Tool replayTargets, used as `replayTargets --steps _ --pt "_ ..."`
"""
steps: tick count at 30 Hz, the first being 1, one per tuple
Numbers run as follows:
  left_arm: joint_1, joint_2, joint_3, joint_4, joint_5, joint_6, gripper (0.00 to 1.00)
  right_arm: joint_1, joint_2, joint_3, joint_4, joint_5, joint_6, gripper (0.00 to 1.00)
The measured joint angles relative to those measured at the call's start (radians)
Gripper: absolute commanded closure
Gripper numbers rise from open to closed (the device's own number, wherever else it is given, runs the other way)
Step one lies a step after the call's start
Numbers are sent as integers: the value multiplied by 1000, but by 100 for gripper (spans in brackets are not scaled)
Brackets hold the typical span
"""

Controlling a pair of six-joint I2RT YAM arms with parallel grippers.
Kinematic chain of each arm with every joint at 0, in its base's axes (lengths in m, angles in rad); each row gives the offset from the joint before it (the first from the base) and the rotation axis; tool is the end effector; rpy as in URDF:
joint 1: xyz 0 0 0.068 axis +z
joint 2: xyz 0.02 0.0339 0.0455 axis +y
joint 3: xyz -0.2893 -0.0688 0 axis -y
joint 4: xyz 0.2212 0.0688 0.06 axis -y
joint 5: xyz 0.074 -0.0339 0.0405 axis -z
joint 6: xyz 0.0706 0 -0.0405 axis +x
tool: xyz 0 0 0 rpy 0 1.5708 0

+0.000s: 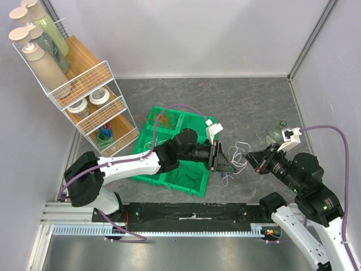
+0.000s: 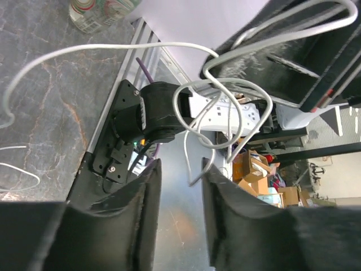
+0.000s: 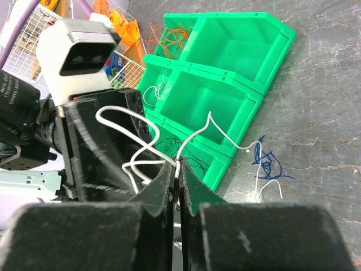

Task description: Untangle the cables

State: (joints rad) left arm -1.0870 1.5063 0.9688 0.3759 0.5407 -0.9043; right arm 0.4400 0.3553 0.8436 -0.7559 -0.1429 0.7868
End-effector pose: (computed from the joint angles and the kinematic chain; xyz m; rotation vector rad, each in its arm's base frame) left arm 0.1329 -0.3310 0.3188 0.6802 2.0339 -1.8039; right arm 0.0452 0.0324 0.3329 0.2316 1.9396 0.9705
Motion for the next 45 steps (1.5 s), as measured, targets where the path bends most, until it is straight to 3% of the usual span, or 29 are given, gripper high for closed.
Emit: replayTargets --steps 1,3,7,14,16,20,29,34,40,43,45 --pt "0 5 1 -5 -10 0 87 0 -3 0 -2 0 4 89" --pt "0 7 1 -24 -30 4 98 0 -8 0 -2 0 7 87" --pt "-2 1 0 -68 -93 27 98 0 -11 0 -18 6 5 77" --pt "-2 -100 -6 -206 -147 107 98 0 -6 47 -145 99 -40 28" --pt "-3 -127 -3 -257 -148 139 98 0 -6 71 -177 141 -61 18" --pt "-6 -142 35 -369 -155 211 98 0 -4 92 -213 204 -105 10" --pt "-8 -141 277 -551 -204 433 98 0 183 -39 -225 348 -70 14" --pt "-8 -126 419 -632 -205 473 98 0 315 -32 -249 412 0 7" --pt "-8 -51 656 -821 -198 476 98 -8 477 6 -252 311 7 3" --pt "-8 -47 708 -879 -180 502 98 -11 436 -69 -167 212 56 17" --pt "-8 -43 745 -926 -164 523 98 -18 417 -140 -115 133 107 43"
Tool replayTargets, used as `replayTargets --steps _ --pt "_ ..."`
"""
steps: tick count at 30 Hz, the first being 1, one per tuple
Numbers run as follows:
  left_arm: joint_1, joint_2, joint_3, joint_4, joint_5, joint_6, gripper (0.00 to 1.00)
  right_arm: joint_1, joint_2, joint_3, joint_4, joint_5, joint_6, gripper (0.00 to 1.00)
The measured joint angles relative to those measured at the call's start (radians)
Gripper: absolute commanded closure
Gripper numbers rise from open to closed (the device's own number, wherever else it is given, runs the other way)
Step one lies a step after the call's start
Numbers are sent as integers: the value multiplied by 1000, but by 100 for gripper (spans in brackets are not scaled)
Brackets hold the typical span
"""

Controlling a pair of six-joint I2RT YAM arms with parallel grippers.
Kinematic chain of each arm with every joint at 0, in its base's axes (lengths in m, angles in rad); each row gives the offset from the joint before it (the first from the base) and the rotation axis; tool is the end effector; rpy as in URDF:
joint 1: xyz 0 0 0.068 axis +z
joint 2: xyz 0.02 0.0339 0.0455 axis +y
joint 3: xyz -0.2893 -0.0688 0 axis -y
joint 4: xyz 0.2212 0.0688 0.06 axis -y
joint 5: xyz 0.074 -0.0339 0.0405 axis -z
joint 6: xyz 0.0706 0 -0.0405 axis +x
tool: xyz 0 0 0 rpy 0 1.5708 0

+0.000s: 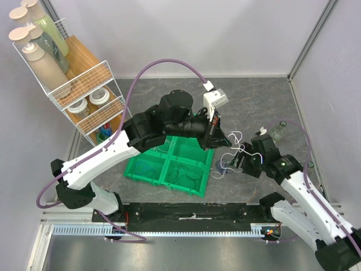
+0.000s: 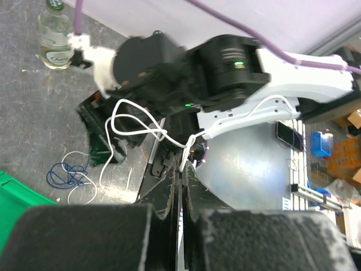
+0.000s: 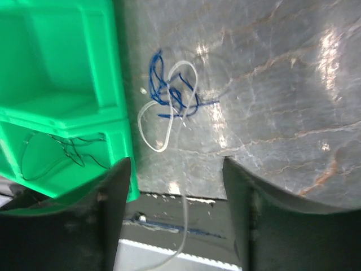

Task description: Untangle the cables

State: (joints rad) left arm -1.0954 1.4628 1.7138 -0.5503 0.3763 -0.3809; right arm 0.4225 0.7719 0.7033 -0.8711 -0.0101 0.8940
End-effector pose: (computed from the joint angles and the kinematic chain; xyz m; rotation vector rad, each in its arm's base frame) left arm 0.1241 -0.2978 0.4730 0.9950 1.8351 -1.3177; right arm 0.1117 0.0510 0.2432 0.6027 2.5274 0.5293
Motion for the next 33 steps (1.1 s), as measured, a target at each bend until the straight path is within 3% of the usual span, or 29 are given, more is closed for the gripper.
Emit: replayTargets --steps 6,9,12,16,19,25,29,33 --pt "0 1 62 -31 25 39 98 -39 103 -56 29 -103 101 91" --pt "0 -19 52 -29 16 44 98 -104 103 29 -35 -59 113 98" --pt "0 -56 29 -27 -12 50 98 -132 116 246 -113 55 89 100" --pt "-1 -118 -4 -41 -118 59 98 -134 196 651 -193 224 -3 100" --pt "-1 -172 -47 -51 -236 69 98 -134 203 776 -194 289 -79 100" --pt "-1 -266 -113 -108 -478 110 98 -135 134 587 -233 300 -142 100" --pt "-1 -317 -113 -97 -493 130 98 -134 191 468 -310 272 -137 100" --pt "-1 -354 -112 -67 -465 127 98 -135 206 558 -352 290 -167 100"
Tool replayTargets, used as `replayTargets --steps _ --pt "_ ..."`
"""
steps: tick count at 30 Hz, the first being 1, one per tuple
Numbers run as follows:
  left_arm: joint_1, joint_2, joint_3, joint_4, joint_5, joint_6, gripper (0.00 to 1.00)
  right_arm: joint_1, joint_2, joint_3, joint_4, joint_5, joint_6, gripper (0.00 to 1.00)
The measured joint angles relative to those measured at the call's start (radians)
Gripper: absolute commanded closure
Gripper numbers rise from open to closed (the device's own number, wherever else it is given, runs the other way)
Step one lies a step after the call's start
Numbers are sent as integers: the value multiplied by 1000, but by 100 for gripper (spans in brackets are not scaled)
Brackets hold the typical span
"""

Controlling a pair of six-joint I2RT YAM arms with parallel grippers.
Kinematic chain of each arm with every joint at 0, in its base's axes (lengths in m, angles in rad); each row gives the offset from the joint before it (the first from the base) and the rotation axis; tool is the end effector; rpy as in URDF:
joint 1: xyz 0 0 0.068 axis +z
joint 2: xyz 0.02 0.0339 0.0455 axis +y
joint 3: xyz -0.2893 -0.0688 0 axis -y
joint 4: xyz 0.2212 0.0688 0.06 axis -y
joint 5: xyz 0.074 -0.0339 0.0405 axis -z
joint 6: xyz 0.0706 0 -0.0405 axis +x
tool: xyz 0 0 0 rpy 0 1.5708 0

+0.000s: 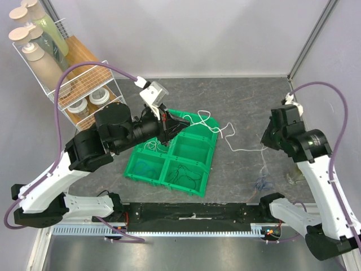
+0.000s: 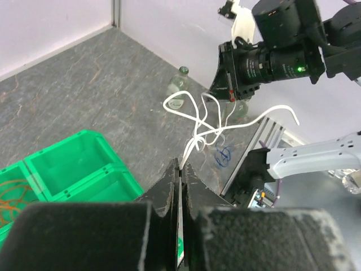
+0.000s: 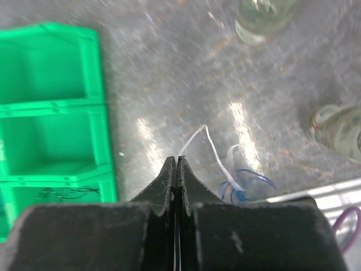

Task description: Untangle the cables

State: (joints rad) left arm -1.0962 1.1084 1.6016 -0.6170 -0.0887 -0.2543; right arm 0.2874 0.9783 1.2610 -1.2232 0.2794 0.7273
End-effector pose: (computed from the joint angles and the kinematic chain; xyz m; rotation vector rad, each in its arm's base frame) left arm 0.0972 -0.1756 0.5122 0.6645 1.6551 -0.9222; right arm 0.1376 0.0204 0.3582 0.6466 2.3755 0.0873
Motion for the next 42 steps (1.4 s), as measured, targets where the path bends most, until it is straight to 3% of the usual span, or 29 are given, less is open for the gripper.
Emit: replayTargets --steps 6,10,12,15,19,23,29,35,42 --pt "0 3 2 39 17 -10 98 0 -71 93 75 -34 -39 100" --pt "0 58 2 33 21 -37 98 -4 -141 -57 159 -92 -13 100" --pt "0 91 1 22 22 -60 98 -5 -84 -153 160 -139 -14 100" --pt "0 136 -11 14 43 -95 98 11 143 -225 118 -192 -20 100" --pt "0 140 -32 11 63 -122 98 23 120 -51 80 -198 -58 100" --pt "0 141 -32 21 87 -132 98 23 78 166 157 -280 -58 100" --pt "0 201 -32 57 153 -132 98 23 82 106 198 -502 80 100" --pt "0 322 -32 83 169 -113 97 23 119 112 232 -615 163 100" --pt "1 385 -41 130 65 -66 97 7 119 139 248 -705 218 100"
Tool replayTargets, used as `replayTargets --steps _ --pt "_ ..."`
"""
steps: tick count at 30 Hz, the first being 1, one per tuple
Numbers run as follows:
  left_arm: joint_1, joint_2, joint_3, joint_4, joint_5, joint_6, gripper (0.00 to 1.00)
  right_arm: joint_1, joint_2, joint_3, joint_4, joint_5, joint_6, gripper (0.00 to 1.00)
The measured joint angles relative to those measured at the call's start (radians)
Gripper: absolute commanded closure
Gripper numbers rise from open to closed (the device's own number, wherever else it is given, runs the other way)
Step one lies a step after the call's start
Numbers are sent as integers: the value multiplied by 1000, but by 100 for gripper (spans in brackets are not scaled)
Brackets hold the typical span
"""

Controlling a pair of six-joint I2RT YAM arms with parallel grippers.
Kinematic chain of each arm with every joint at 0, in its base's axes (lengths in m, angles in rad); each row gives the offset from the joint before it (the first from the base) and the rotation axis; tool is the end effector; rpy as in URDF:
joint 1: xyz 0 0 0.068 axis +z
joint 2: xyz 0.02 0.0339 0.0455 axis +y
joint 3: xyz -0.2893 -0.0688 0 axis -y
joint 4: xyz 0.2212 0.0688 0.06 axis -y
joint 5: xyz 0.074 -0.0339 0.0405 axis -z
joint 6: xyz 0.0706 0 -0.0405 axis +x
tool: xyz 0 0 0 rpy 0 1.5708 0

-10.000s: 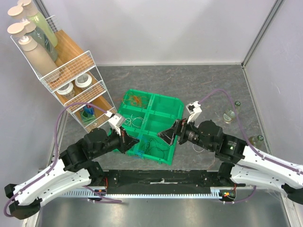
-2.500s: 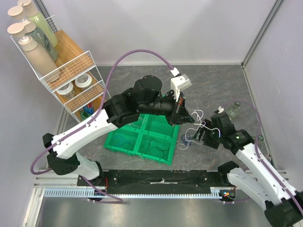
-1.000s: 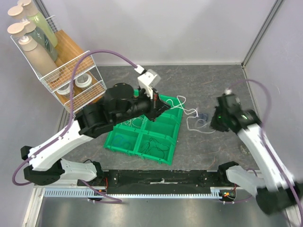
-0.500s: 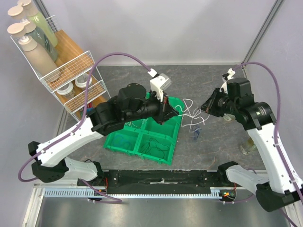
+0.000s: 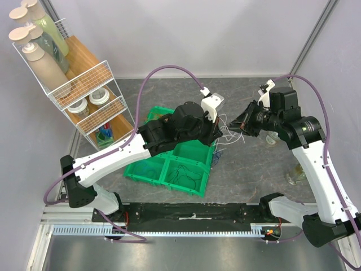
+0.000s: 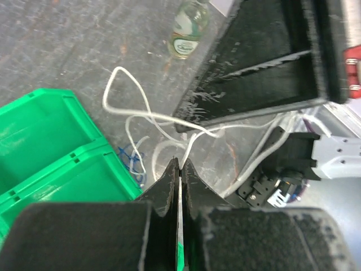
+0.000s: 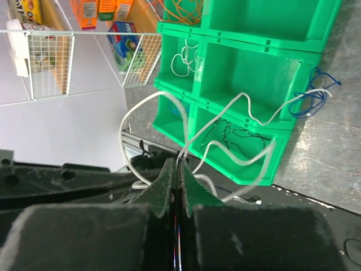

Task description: Untangle the cables

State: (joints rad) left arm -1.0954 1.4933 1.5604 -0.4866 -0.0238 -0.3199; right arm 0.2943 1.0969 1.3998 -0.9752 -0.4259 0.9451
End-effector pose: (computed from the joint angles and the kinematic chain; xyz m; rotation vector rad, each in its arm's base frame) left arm 0.1600 -0.3072 0.4177 0.7799 1.9523 -0.8679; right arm 0.1728 0.0829 0.4080 0.5337 2.3697 1.1017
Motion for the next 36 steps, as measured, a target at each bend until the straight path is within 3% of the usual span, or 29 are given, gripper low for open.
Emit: replayTargets --steps 2,5,7,14,16,20,22,27,30,32,36 --pt "1 -2 -26 33 -28 11 88 -6 0 3 3 -18 6 100" --pt "1 -8 -89 94 -53 26 63 -17 0 7 3 -45 8 100" --pt "3 -17 -149 137 -59 37 54 -23 0 11 3 -63 7 100" --pt "19 -21 -228 243 -86 76 40 -28 10 13 4 -125 -9 100" --pt "20 -21 -231 286 -89 91 26 -29 15 13 4 -141 -16 100" --pt "21 -20 -238 346 -105 121 24 -29 26 13 4 -167 -28 100" --pt "23 -17 -238 353 -106 130 28 -31 30 13 5 -173 -32 100" --pt "23 4 -238 391 -81 148 59 -37 42 18 12 -168 -51 100" --pt "23 5 -241 415 -48 158 90 -37 48 22 26 -169 -56 100" --pt "23 5 -247 431 -42 168 98 -38 48 27 29 -171 -56 100" --pt "37 5 -258 457 -23 172 98 -39 48 30 31 -172 -60 97"
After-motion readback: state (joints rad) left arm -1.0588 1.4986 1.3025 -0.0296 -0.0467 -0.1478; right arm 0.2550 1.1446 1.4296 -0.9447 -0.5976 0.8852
